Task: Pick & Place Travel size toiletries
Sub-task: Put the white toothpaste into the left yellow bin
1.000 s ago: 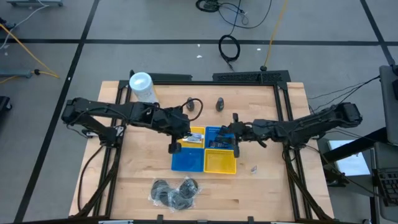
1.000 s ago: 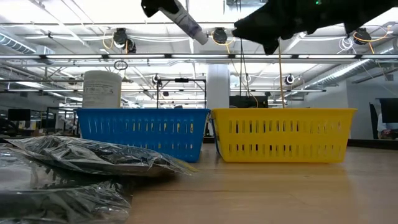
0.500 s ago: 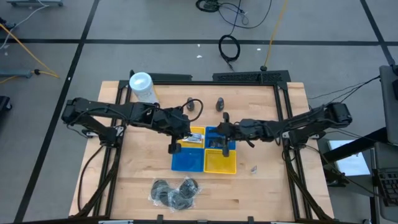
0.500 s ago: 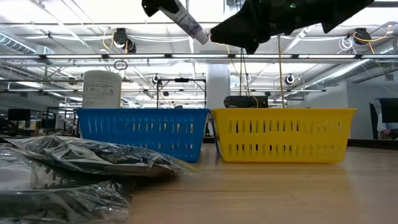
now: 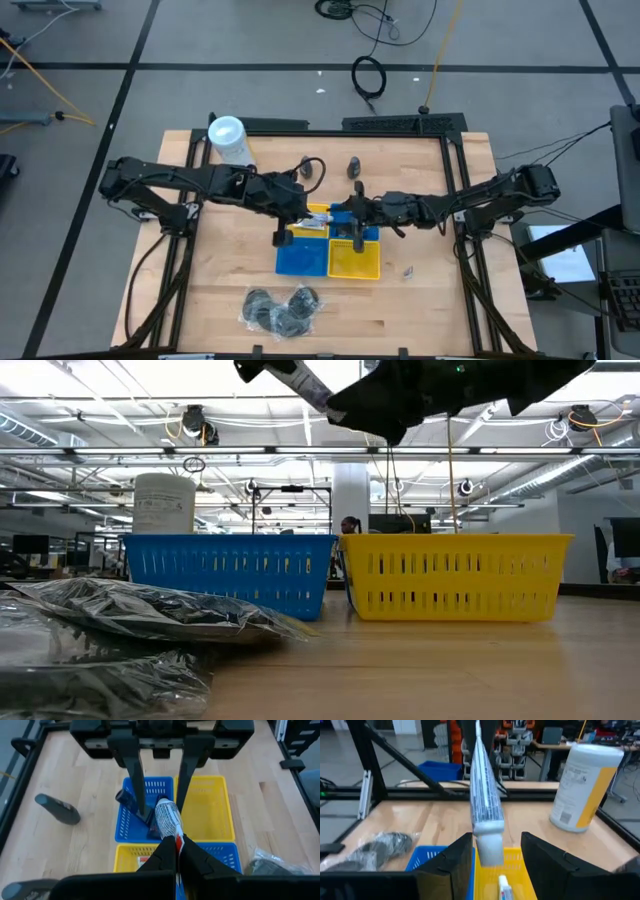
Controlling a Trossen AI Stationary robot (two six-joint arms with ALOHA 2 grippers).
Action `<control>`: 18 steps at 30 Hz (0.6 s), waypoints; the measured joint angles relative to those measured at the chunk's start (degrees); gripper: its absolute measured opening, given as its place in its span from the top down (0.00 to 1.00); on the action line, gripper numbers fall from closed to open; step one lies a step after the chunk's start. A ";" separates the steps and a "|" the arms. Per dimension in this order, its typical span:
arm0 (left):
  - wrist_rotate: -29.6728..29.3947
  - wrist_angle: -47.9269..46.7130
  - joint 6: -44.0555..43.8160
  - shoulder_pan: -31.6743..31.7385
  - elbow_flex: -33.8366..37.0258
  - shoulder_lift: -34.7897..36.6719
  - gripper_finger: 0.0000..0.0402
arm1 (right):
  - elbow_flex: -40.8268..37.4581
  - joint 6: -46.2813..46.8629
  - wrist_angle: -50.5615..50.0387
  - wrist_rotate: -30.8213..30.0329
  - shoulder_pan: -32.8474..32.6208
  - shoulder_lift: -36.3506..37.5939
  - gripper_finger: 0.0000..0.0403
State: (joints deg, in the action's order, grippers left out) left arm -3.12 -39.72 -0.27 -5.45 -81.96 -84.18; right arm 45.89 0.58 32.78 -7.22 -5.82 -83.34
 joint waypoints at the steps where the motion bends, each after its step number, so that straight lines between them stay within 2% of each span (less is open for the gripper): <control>1: 0.07 0.41 0.31 0.00 0.01 0.00 1.00 | 0.02 0.00 0.12 -0.01 0.00 -0.13 0.59; 13: 0.12 2.57 1.54 0.00 0.01 0.00 1.00 | -0.07 -1.46 1.48 -0.02 0.00 -0.23 0.62; 18: 0.14 2.75 1.66 0.00 0.01 0.00 1.00 | -0.09 -1.36 1.32 -0.03 -0.01 -0.28 0.71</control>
State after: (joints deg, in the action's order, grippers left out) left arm -2.98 -36.97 1.39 -5.45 -81.95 -84.18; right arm 45.80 -0.78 34.11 -7.26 -5.83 -83.61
